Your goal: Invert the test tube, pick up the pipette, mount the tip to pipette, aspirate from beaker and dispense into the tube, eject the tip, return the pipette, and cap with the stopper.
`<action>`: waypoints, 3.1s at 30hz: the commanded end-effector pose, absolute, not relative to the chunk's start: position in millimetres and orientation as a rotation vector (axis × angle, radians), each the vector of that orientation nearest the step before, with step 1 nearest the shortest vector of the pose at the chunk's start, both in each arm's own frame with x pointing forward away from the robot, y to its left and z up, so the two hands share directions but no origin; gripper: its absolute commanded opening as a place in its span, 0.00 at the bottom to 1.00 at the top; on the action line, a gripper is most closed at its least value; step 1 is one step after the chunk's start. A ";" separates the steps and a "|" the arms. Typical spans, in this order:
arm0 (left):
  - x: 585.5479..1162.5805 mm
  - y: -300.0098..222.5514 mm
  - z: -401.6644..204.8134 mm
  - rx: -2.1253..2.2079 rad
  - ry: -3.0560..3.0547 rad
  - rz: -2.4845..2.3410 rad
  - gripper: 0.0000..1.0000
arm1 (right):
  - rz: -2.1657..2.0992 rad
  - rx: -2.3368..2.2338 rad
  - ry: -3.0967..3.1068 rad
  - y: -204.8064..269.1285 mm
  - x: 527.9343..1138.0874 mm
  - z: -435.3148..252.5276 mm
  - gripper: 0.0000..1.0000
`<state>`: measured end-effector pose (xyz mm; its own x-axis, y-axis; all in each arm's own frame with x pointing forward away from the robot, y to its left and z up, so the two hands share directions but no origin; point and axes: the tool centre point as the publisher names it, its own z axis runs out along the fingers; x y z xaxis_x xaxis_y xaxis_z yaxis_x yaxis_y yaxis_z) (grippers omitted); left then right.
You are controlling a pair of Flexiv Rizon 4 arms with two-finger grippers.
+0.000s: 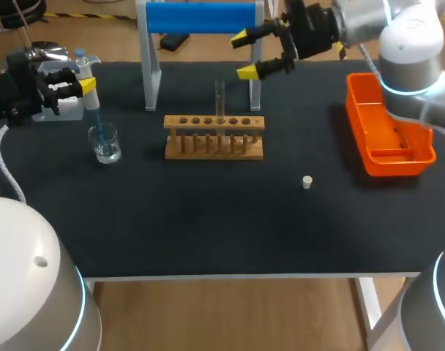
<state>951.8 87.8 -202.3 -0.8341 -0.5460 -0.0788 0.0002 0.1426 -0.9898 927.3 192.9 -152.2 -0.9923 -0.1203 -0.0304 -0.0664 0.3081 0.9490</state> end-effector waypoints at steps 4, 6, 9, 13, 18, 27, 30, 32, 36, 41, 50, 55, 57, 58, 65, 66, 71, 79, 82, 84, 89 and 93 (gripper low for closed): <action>951.9 88.1 -202.0 -0.521 2.006 -1.737 0.00 | -1.808 0.144 -2.500 185.5 932.6 -176.4 1.00; 951.9 88.1 -202.0 -0.521 2.006 -1.737 0.00 | -1.796 0.142 -2.511 185.6 933.7 -183.7 1.00; 951.9 88.1 -202.0 -0.521 2.006 -1.737 0.00 | -1.789 0.143 -2.517 186.9 935.1 -193.7 1.00; 951.9 88.1 -202.0 -0.521 2.006 -1.737 0.00 | -1.794 0.136 -2.537 187.2 939.5 -205.6 1.00; 951.9 88.1 -202.0 -0.521 2.006 -1.737 0.00 | -1.793 0.127 -2.544 184.9 946.8 -218.5 1.00; 951.9 88.1 -202.0 -0.521 2.006 -1.737 0.00 | -1.749 0.174 -2.582 182.6 955.1 -234.1 1.00; 951.9 88.1 -202.0 -0.521 2.006 -1.737 0.00 | -1.712 0.199 -2.609 185.1 955.4 -240.2 1.00; 951.9 88.1 -202.0 -0.521 2.006 -1.737 0.00 | -1.688 0.215 -2.625 187.1 954.8 -244.0 1.00; 951.9 88.1 -202.0 -0.521 2.006 -1.737 0.00 | -1.661 0.227 -2.656 190.5 955.1 -251.8 1.00; 951.9 88.1 -202.0 -0.521 2.006 -1.737 0.00 | -1.612 0.248 -2.692 194.5 955.9 -260.6 1.00; 951.9 88.1 -202.0 -0.521 2.006 -1.737 0.00 | -1.537 0.273 -2.742 200.4 959.2 -273.9 1.00; 951.9 88.1 -202.0 -0.521 2.006 -1.737 0.00 | -1.511 0.277 -2.773 202.3 962.8 -279.9 1.00; 951.9 88.1 -202.0 -0.521 2.006 -1.737 0.00 | -1.504 0.281 -2.791 203.5 964.3 -282.6 1.00; 951.9 88.1 -202.0 -0.521 2.006 -1.737 0.00 | -1.495 0.282 -2.806 204.1 965.0 -284.0 1.00; 951.9 88.1 -202.0 -0.521 2.006 -1.737 0.00 | -1.481 0.289 -2.830 208.6 970.2 -293.2 1.00; 951.9 88.1 -202.0 -0.521 2.006 -1.737 0.00 | -1.480 0.290 -2.834 209.3 971.1 -294.1 1.00; 951.9 88.1 -202.0 -0.521 2.006 -1.737 0.00 | -1.481 0.292 -2.835 213.4 975.8 -296.1 1.00; 951.9 88.1 -202.0 -0.521 2.006 -1.737 0.00 | -1.495 0.286 -2.839 220.8 981.8 -296.0 1.00; 951.9 88.1 -202.0 -0.521 2.006 -1.737 0.00 | -1.494 0.290 -2.839 223.9 982.2 -296.1 1.00; 951.9 88.1 -202.0 -0.521 2.006 -1.737 0.00 | -1.493 0.296 -2.840 225.9 982.5 -296.0 1.00; 951.9 88.1 -202.0 -0.521 2.006 -1.737 0.00 | -1.511 0.291 -2.863 228.1 985.0 -294.5 1.00; 951.9 88.1 -202.0 -0.521 2.006 -1.737 0.00 | -1.511 0.291 -2.863 228.1 985.0 -294.5 1.00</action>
<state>951.8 87.8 -202.3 -0.8341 -0.5460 -0.0788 0.0001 0.1426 -0.9898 985.2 228.1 -293.8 -0.9782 -0.1074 -0.1775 -0.2072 0.5535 0.8067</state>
